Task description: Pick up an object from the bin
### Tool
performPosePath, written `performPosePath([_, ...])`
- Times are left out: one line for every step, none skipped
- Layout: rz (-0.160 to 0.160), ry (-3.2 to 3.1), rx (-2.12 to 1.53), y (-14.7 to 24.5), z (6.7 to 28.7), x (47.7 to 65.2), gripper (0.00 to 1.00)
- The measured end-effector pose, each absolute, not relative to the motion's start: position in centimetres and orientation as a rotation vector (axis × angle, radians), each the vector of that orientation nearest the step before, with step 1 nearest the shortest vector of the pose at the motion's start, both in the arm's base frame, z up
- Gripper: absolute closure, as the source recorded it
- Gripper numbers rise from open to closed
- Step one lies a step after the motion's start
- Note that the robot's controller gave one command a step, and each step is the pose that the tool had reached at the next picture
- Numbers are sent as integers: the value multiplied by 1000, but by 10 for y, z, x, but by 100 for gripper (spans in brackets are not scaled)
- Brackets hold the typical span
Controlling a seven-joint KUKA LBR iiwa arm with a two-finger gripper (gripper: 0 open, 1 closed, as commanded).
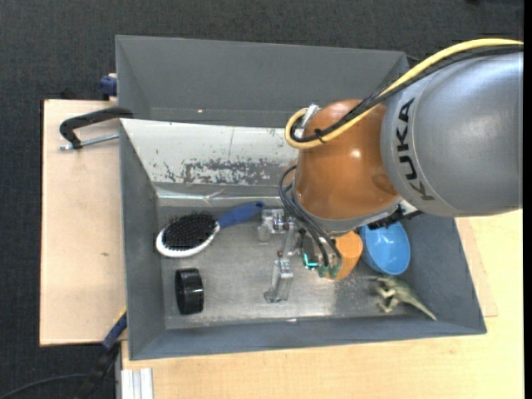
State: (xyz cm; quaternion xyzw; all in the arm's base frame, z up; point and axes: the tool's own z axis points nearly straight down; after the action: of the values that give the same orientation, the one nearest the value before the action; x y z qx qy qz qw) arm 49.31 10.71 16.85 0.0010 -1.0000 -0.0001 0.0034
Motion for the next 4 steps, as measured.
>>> performPosePath([-3,-3142,193,112,143,539,0])
performPosePath([-6,-3115,-477,153,169,600,0])
performPosePath([0,-3136,-21,173,77,580,0])
performPosePath([0,-3141,-24,172,79,582,100])
